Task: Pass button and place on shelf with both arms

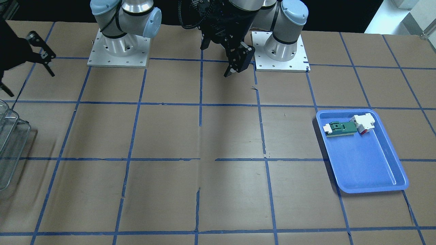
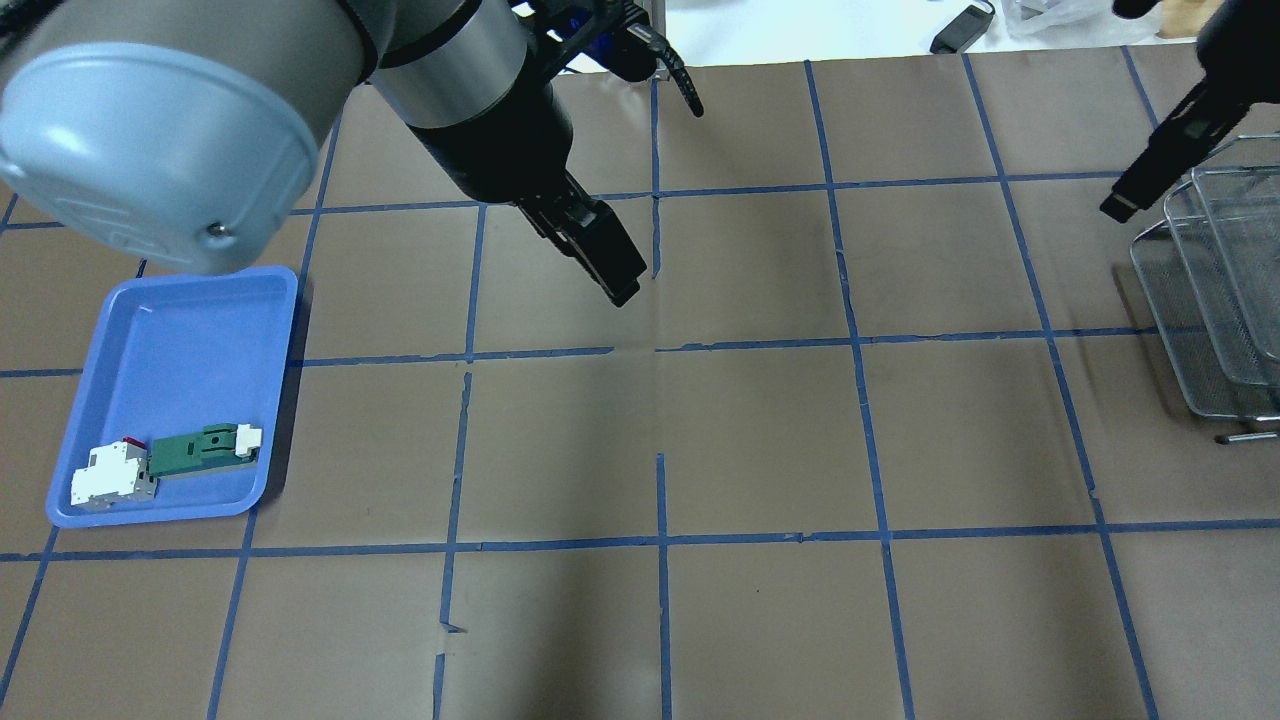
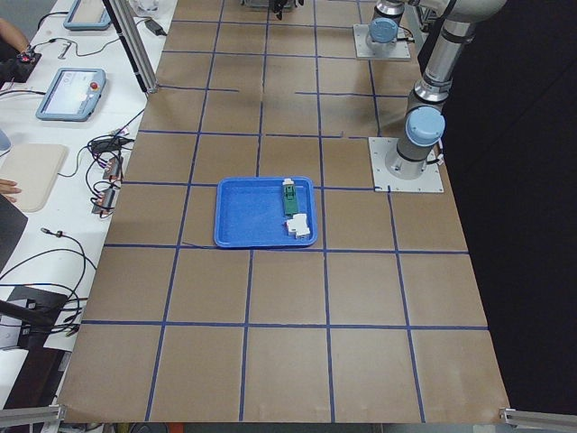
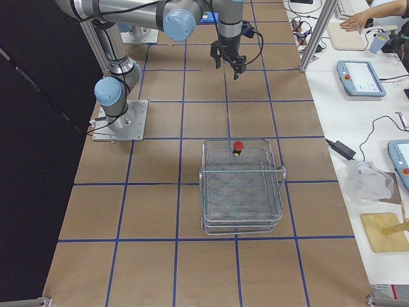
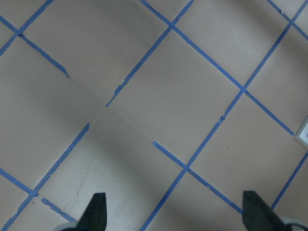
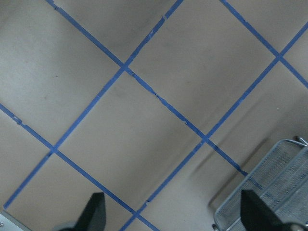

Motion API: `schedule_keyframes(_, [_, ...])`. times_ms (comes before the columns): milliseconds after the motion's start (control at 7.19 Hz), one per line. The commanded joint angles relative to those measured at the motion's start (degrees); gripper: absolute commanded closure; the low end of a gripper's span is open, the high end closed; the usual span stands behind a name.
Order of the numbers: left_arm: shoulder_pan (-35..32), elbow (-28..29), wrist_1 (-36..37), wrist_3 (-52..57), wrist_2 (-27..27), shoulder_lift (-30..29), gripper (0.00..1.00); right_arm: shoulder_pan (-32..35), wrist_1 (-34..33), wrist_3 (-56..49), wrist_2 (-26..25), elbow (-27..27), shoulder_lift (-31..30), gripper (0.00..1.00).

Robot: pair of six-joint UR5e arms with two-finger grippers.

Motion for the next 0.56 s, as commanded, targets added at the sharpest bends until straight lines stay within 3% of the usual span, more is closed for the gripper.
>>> schedule_keyframes(0, [0.02, 0.08, 0.00, 0.01, -0.02, 0.03, 0.00, 8.27, 0.48, 17.38, 0.27, 0.10, -0.49, 0.00])
schedule_keyframes(417, [0.10, 0.08, 0.00, 0.10, -0.02, 0.03, 0.00, 13.49, 0.30, 32.73, 3.00, 0.27, -0.41, 0.00])
